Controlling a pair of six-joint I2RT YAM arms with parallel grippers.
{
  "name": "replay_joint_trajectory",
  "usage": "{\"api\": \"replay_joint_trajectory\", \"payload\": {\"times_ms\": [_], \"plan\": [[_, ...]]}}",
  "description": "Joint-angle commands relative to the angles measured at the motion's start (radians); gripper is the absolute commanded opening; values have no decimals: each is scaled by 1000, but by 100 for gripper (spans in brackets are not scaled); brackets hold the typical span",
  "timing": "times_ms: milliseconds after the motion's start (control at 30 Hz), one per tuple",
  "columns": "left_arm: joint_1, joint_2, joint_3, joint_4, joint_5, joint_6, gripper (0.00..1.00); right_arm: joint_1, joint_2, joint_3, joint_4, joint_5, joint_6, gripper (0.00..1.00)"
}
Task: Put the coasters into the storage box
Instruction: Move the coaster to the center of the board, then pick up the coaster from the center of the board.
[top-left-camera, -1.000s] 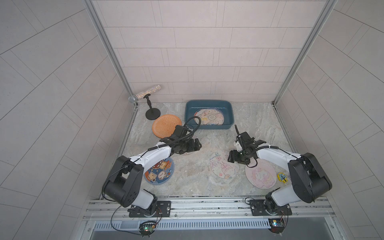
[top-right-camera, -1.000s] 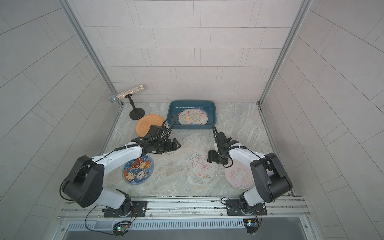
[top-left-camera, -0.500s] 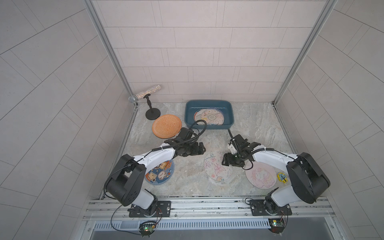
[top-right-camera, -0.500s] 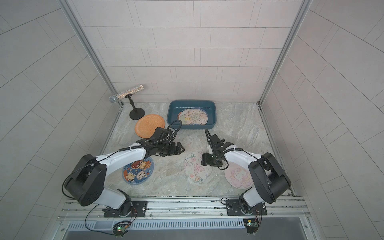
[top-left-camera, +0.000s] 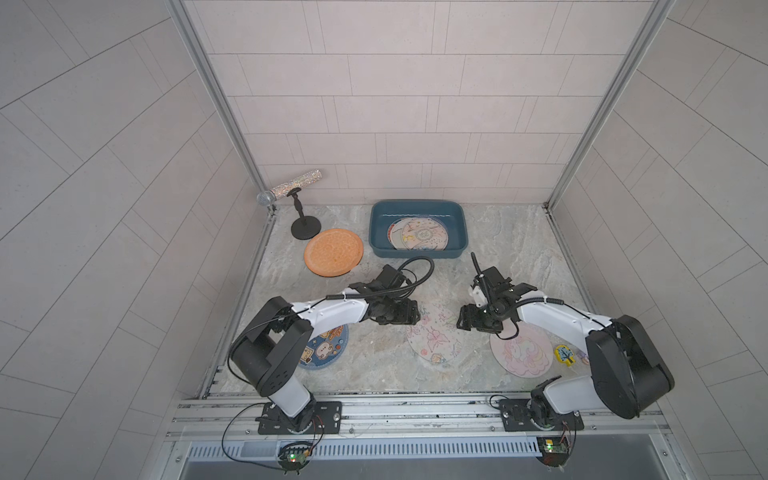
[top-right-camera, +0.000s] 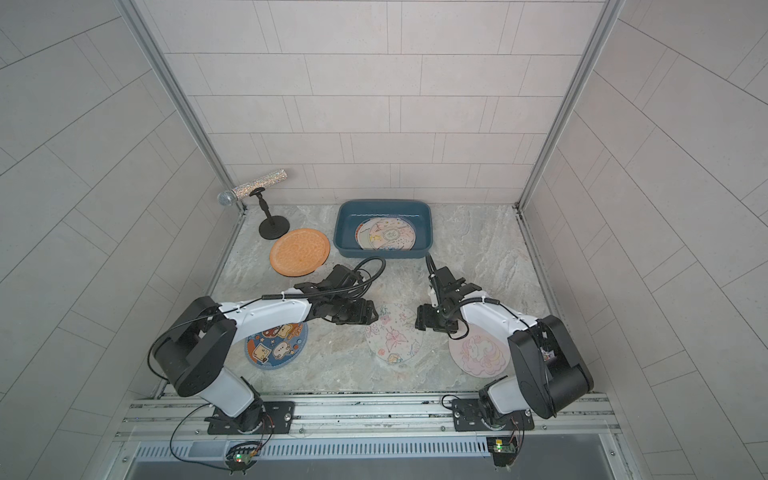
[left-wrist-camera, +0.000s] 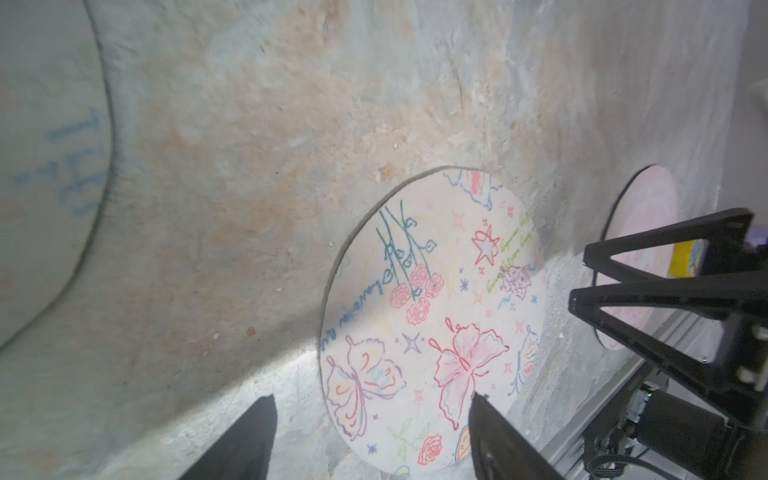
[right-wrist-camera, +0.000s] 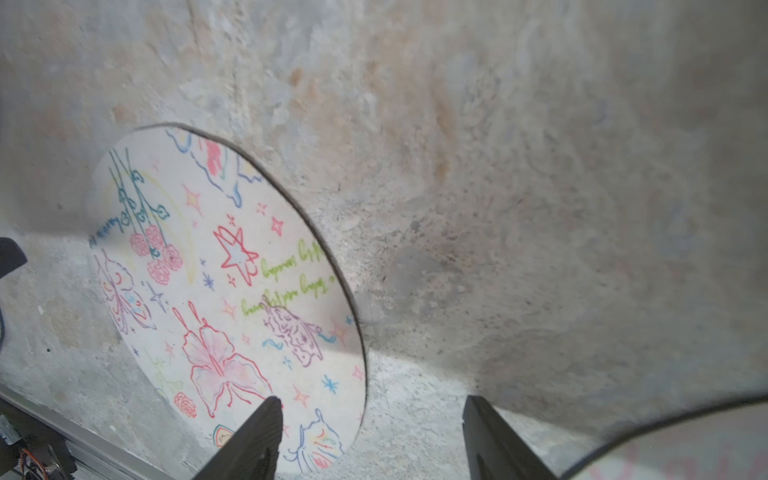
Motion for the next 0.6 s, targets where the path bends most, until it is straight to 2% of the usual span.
{"api": "replay_joint_trajectory", "payload": {"times_ms": [0,300,567], "plan": [[-27,28,37,-72,-47,4,71,0,-18,-26,-7,2,-9,72],[-67,97,85,-160,-104,18,59,10,-7,-49,50,-25,5,69],[-75,128,108,-160,-93,18,53,50,14,-51,89,-25,35,59]]}}
